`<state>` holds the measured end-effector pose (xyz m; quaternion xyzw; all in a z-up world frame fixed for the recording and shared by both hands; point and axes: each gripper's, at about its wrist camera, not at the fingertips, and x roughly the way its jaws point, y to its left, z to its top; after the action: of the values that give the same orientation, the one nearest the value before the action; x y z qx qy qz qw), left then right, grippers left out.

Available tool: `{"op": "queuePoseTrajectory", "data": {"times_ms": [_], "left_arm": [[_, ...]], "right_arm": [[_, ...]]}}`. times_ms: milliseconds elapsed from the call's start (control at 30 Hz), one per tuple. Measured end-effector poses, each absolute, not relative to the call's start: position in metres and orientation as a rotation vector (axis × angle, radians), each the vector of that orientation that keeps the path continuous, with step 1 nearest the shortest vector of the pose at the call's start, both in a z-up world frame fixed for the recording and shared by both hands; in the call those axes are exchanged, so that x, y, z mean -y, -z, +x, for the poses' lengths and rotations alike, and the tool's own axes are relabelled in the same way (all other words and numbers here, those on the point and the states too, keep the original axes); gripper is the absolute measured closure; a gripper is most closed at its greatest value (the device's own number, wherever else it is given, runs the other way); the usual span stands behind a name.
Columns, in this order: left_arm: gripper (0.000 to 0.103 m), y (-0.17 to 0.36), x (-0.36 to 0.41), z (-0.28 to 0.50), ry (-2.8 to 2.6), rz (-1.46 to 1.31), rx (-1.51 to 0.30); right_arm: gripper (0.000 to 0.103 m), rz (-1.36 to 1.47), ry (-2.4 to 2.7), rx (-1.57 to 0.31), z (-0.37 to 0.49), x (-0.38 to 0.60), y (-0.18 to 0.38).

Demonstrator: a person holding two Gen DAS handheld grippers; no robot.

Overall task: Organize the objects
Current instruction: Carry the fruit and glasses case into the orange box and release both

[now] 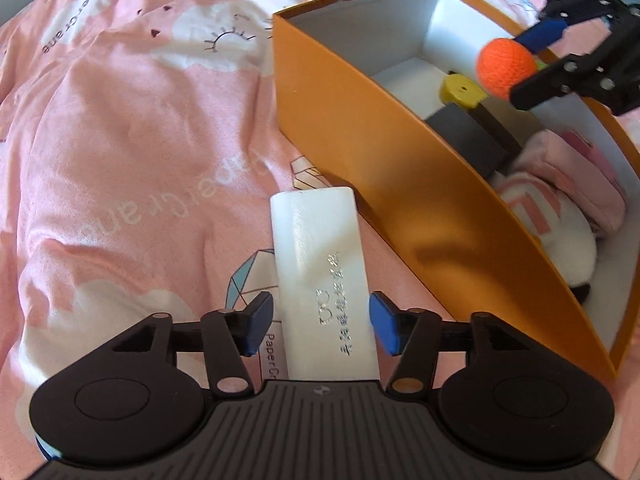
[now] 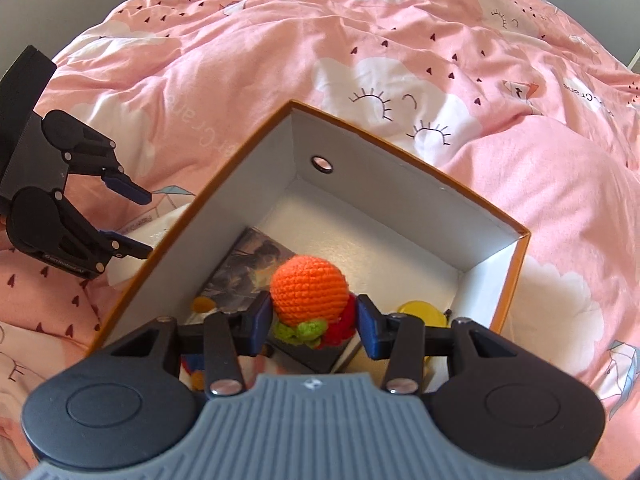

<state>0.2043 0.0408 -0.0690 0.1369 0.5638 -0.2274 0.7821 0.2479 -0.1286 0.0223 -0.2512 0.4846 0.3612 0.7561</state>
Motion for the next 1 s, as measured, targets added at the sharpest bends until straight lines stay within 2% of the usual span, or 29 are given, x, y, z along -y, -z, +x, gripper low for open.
{"op": "queuePoseTrajectory", "data": {"times_ms": [100,233,333,533,700,1000], "left_arm": [[0.031,0.079,-0.034,0.213,0.473,0.286,-1.245],[0.031,0.092,-0.030,0.221,0.443,0.271,-1.282],[0.038,0.097,-0.032,0.226,0.436,0.234,-1.301],[0.038,0.090,-0.034,0.222,0.433,0.248,-1.286],[0.039,0.060,-0.040,0.210,0.438,0.305,-1.205],[0.039,-0.030,-0.024,0.197,0.493,0.494,-0.969]], "right_arm": [[0.056,-0.543,-0.762,-1.061,0.257,0.134,-0.021],[0.056,-0.548,-0.743,-1.062,0.264,0.139,-0.018],[0.056,-0.548,-0.748,-1.063,0.265,0.142,-0.014],[0.056,-0.548,-0.757,-1.067,0.267,0.145,-0.004],[0.056,-0.544,-0.758,-1.038,0.266,0.153,-0.011],[0.056,-0.566,-0.770,-0.970,0.258,0.168,-0.026]]}}
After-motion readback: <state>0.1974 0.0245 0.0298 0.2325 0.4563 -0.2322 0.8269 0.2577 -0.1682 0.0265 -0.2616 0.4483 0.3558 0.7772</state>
